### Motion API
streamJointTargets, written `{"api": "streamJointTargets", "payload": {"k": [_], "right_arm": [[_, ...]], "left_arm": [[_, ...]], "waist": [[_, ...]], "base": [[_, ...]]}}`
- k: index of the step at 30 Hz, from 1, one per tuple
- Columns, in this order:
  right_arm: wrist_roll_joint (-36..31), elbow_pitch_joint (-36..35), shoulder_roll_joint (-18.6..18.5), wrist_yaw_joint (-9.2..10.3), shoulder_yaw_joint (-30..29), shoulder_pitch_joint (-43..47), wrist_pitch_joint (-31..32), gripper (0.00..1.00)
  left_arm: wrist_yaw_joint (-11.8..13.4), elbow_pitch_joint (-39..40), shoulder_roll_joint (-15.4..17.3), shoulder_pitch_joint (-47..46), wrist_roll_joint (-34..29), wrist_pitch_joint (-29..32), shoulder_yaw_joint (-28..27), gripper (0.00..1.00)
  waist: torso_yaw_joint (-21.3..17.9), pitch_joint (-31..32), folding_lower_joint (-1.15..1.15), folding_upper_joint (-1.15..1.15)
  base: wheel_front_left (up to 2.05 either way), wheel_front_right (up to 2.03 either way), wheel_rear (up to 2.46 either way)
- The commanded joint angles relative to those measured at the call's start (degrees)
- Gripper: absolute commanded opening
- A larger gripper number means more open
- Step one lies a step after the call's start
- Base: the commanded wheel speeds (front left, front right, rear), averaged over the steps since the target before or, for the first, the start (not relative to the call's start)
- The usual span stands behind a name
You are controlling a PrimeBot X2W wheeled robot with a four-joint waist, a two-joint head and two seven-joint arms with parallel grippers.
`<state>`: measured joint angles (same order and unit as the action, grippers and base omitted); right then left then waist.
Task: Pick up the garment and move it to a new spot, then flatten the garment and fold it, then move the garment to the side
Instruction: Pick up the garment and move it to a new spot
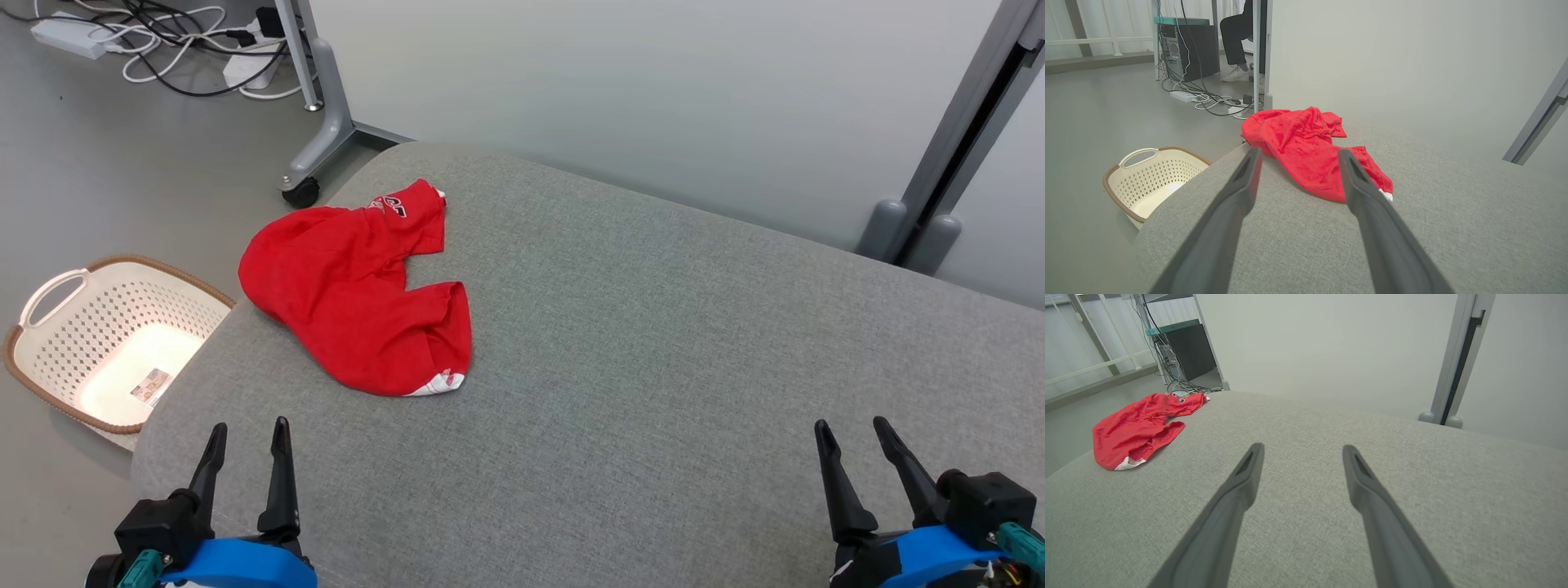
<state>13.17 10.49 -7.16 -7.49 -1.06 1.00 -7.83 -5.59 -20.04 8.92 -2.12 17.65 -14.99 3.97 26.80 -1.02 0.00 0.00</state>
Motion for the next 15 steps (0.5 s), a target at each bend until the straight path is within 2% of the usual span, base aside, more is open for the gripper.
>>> {"api": "streamJointTargets", "payload": {"k": [1, 11, 13, 15], "right_arm": [[-0.24, 0.11, -0.15, -0.01, -0.08, -0.84, -0.27, 1.00], [-0.15, 0.17, -0.34, -0.01, 0.64, -1.20, -0.19, 1.00], [-0.10, 0.08, -0.46, -0.01, 0.66, -1.37, -0.21, 1.00], [-0.19, -0.62, -0.92, -0.01, 1.46, -2.13, -0.50, 1.00]], "left_arm": [[0.02, 0.13, 0.12, 0.21, 0.13, -0.27, -0.27, 1.00], [0.09, 1.51, -0.26, -1.31, 0.88, 0.37, -0.39, 1.00], [-0.06, 2.89, 0.05, -3.05, 1.80, 1.59, -0.69, 1.00], [0.72, 5.44, 1.15, -5.81, 2.70, 6.63, -1.09, 1.00]], "waist": [[0.13, -0.07, 0.00, 0.00], [-1.56, -0.68, 0.00, 0.00], [-2.18, -0.99, 0.00, 0.00], [-3.49, -1.80, 0.00, 0.00]], "base": [[0.00, 0.00, 0.00], [0.00, 0.00, 0.00], [0.00, 0.00, 0.00], [0.00, 0.00, 0.00]]}}
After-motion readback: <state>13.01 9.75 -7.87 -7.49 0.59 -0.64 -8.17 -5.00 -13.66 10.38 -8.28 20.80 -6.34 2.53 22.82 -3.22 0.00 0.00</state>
